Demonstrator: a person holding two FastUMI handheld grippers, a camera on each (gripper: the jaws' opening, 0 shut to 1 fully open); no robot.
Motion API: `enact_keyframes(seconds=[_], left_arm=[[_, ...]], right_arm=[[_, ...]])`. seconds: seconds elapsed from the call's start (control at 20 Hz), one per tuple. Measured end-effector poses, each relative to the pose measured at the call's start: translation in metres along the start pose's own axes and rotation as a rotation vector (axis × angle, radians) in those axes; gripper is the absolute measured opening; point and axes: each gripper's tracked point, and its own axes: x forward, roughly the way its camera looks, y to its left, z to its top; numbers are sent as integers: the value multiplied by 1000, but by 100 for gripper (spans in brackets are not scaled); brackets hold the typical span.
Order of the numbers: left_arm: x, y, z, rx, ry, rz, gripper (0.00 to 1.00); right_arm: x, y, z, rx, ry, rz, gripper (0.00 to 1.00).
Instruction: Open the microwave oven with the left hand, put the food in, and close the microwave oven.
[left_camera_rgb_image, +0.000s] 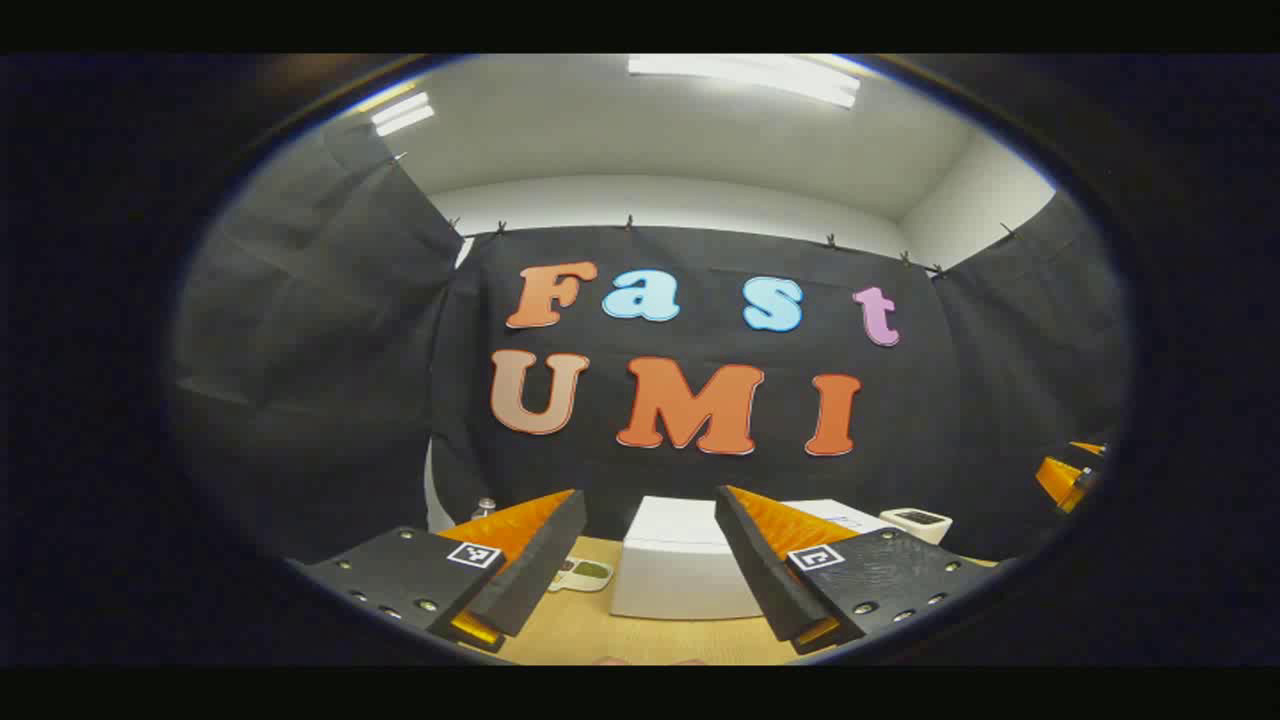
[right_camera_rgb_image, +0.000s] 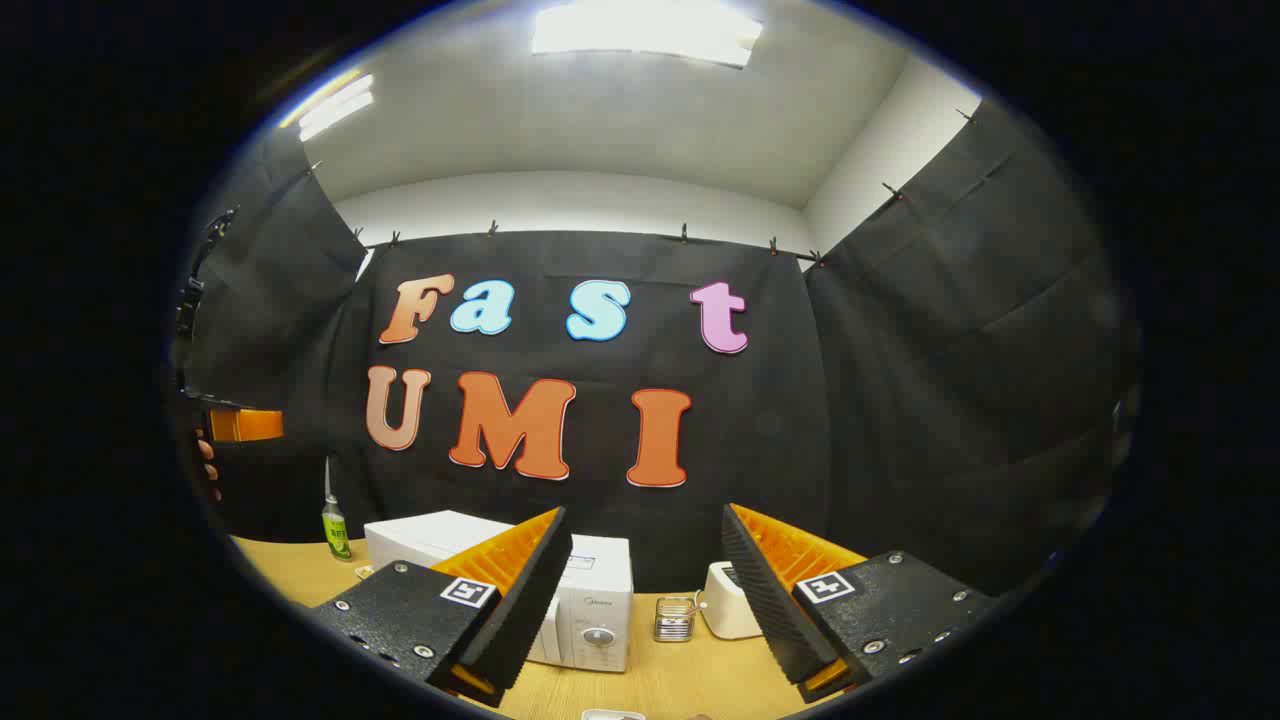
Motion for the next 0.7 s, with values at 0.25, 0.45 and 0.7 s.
enact_keyframes(seconds=[0.25,0.45,0.7], left_arm=[[0,-12,-16,-4,53,-22,88],[1,-20,-18,-42,63,-27,88],[5,-13,-19,-51,44,2,88]], right_arm=[[6,-2,5,60,17,18,94],[8,-3,6,58,23,21,94],[13,-4,4,40,13,26,94]])
